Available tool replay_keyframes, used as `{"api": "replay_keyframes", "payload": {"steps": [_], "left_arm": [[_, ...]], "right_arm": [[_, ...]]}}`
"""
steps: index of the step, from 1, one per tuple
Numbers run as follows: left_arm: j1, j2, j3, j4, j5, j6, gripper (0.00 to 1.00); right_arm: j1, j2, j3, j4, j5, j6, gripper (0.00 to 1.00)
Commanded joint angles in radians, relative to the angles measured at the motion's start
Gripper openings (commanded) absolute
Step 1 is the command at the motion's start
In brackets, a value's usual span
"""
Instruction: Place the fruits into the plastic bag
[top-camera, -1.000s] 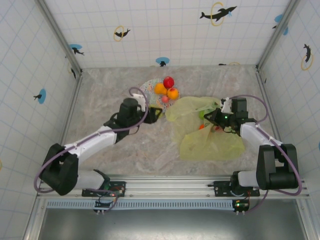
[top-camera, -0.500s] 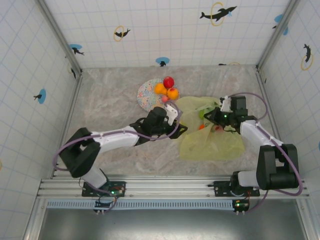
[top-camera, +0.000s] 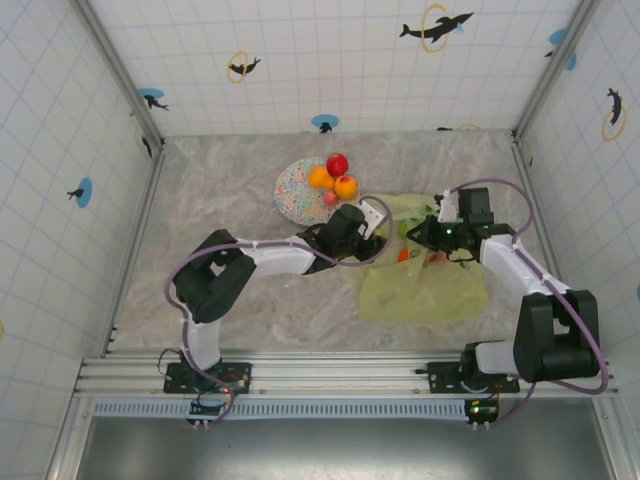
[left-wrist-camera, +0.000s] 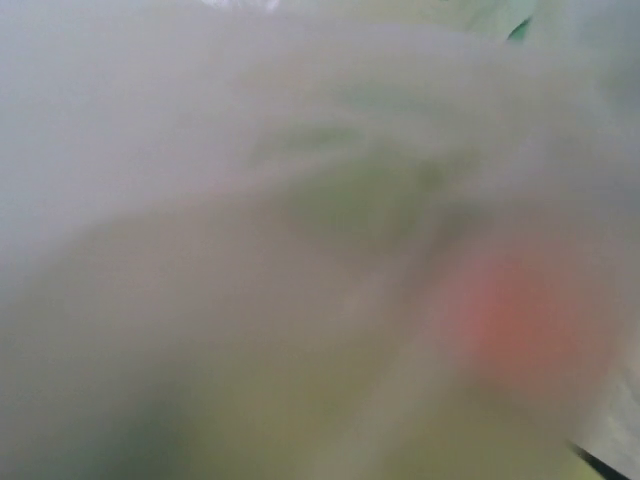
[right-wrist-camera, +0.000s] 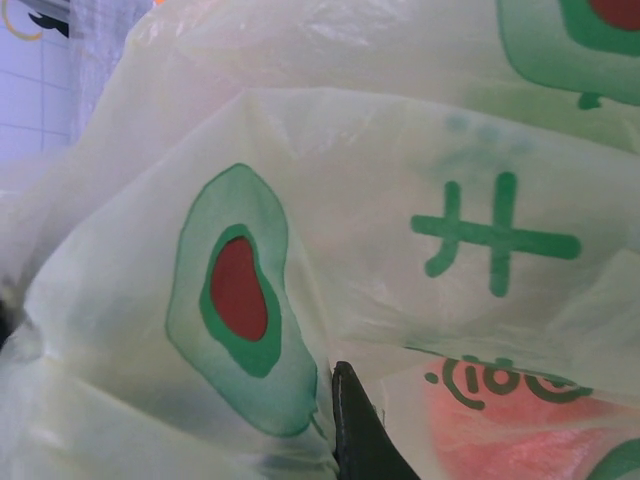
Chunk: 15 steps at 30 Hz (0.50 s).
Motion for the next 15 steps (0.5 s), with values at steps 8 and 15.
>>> {"api": "replay_keyframes", "payload": {"steps": [8, 15], "left_arm": [[-0.024, 0.026, -0.032, 0.012, 0.176, 0.053, 0.6], [-0.03, 0.027, -0.051, 0.049, 0.282, 0.032, 0.6]], "right_arm": [[0.008, -0.073, -0.042, 0.203, -0.156, 0.17, 0.0], [0.013, -0.108, -0.105, 0.307, -0.165, 0.264, 0.0]]}}
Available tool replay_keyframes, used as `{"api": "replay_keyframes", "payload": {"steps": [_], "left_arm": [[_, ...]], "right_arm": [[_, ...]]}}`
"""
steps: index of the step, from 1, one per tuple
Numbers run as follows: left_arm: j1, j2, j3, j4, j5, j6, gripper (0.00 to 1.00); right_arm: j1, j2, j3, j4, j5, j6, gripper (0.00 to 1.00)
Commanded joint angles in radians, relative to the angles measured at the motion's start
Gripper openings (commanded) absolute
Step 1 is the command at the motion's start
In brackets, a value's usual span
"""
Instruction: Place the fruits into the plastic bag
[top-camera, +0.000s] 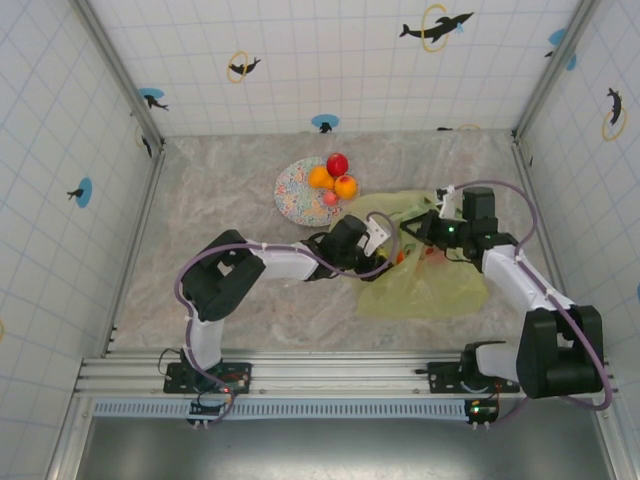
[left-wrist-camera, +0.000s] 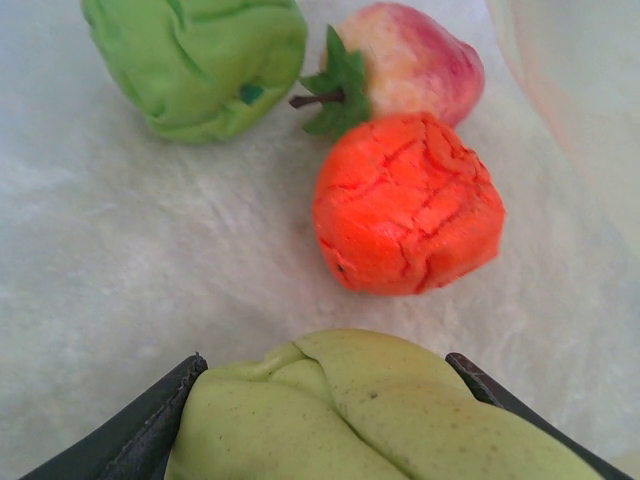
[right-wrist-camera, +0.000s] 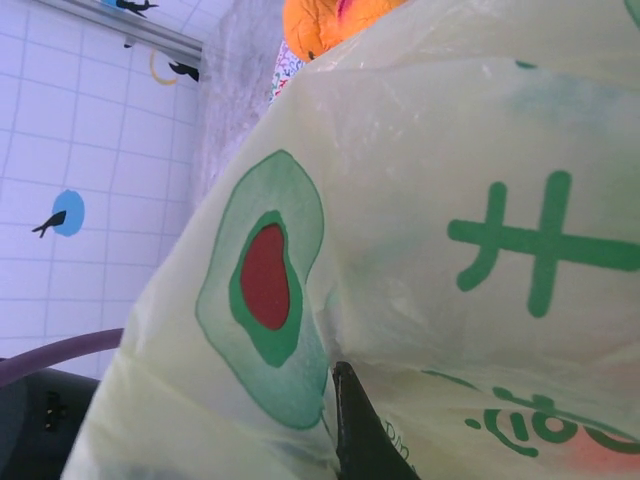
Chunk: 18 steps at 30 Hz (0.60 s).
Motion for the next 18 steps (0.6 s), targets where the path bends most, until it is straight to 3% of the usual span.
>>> {"api": "replay_keyframes", "payload": {"steps": [1, 18], "left_arm": [[-0.012, 0.003, 0.009, 0.041, 0.08, -0.001, 0.6], [-0.065, 0.089, 0.082, 0.101, 0.258, -0.025, 0.63]], "right_arm": [[0.01, -0.031, -0.035, 0.091, -0.029, 0.064, 0.0], [0.021, -0.051, -0.087, 0.045, 0.008, 0.035, 0.0]]}}
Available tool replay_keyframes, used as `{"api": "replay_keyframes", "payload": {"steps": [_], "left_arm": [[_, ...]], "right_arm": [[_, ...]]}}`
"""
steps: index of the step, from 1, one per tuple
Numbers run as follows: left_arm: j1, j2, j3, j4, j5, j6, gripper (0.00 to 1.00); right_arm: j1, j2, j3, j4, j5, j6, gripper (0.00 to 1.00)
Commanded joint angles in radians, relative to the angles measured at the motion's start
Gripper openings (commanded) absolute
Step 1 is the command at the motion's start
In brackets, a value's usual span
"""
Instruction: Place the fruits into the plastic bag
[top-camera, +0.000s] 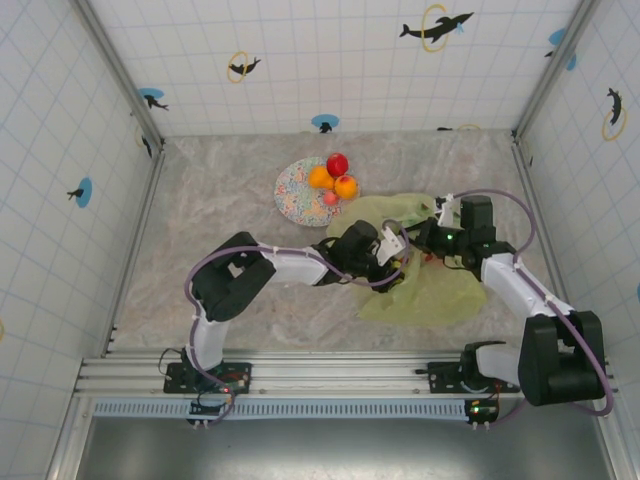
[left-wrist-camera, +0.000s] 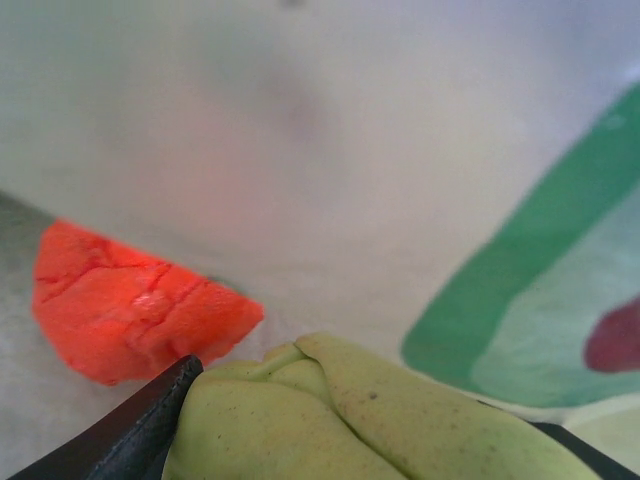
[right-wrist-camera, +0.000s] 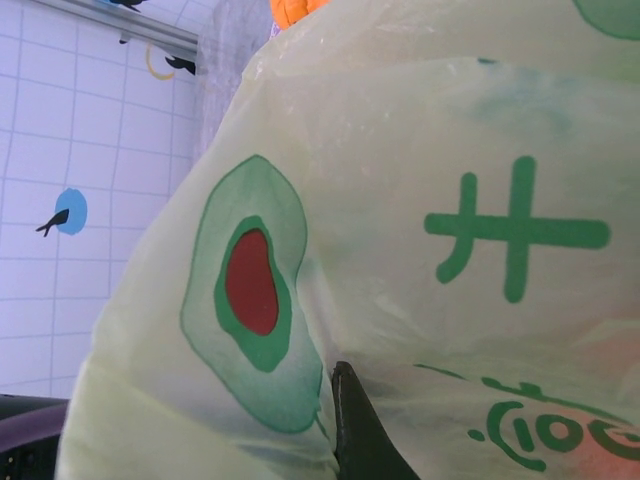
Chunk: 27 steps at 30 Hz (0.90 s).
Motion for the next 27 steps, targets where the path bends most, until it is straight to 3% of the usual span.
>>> {"api": "replay_keyframes", "payload": {"steps": [1, 11, 19, 27], "left_arm": [[-0.009, 0.041, 0.04, 0.036, 0.061, -0.008, 0.63], [-0.015, 0.128, 0.122, 0.058, 0.049, -0.067, 0.72], [-0.013, 0.02, 0.042, 0.044, -0.041, -0.048, 0.91], [0.001, -0.105, -0.064, 0.012, -0.124, -0.039, 0.93]], "right_arm": [[0.007, -0.02, -0.02, 0.015, 0.002, -0.002, 0.0], [0.008, -0.024, -0.025, 0.013, 0.002, 0.001, 0.0], [-0.009, -0.021, -0.026, -0.007, 0.001, -0.022, 0.0], [-0.029, -0.008, -0.001, -0.069, 0.026, -0.074, 0.0]]}}
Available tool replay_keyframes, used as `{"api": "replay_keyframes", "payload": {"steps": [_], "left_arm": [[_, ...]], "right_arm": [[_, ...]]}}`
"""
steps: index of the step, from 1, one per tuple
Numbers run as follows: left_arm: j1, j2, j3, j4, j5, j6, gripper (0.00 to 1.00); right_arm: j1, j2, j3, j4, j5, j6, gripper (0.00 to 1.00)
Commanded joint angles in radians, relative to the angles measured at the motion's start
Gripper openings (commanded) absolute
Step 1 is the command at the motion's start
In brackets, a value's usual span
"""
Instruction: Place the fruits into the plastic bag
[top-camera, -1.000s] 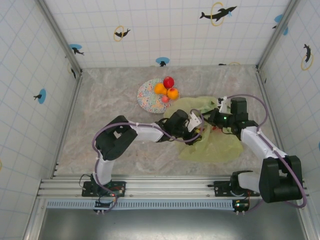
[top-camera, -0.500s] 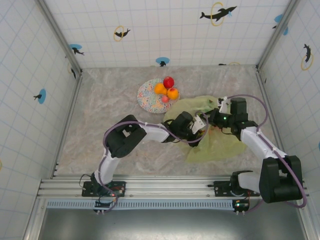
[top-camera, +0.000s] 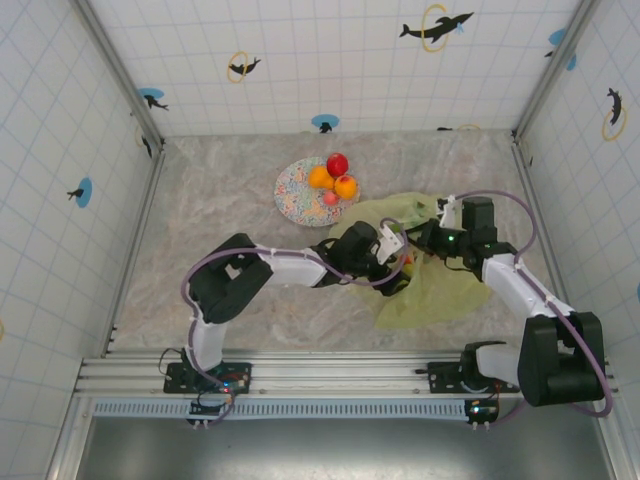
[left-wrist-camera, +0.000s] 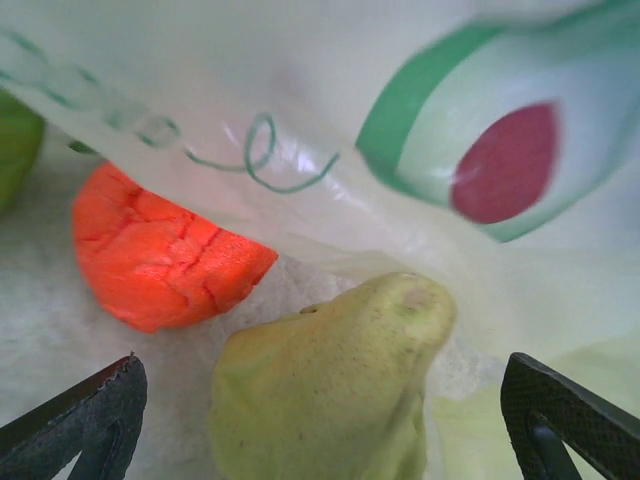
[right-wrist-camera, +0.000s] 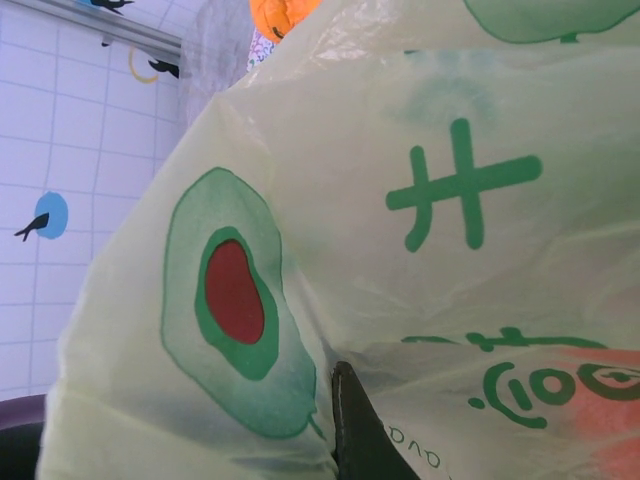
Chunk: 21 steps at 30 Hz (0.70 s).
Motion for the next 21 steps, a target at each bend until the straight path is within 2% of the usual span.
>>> {"api": "replay_keyframes", "payload": {"steps": [1, 5, 11, 15, 18, 21], "left_arm": [[0.008, -0.077, -0.048, -0.009, -0.058, 0.016, 0.93], [0.011, -0.141, -0.1, -0.045, -0.117, 0.019, 0.91], [0.013, -0.255, -0.221, -0.065, -0.181, -0.034, 0.82], [0.012, -0.293, -0.267, -0.149, -0.318, -0.068, 0.77], [0.01, -0.273, -0.247, -0.23, -0.4, -0.046, 0.77], [-0.011, -0.235, -0.208, -0.276, -0.429, 0.008, 0.8]], "right_arm": [[-0.011, -0.003, 0.003, -0.038, 0.005, -0.037, 0.0], [-0.018, 0.005, 0.003, -0.039, 0.006, -0.04, 0.0], [-0.018, 0.019, -0.003, -0.022, 0.006, -0.036, 0.0], [-0.015, 0.026, -0.008, -0.01, 0.006, -0.033, 0.0], [-0.015, 0.03, -0.009, 0.002, 0.008, -0.03, 0.0], [-0.013, 0.039, -0.005, 0.006, 0.006, -0.028, 0.0]]}}
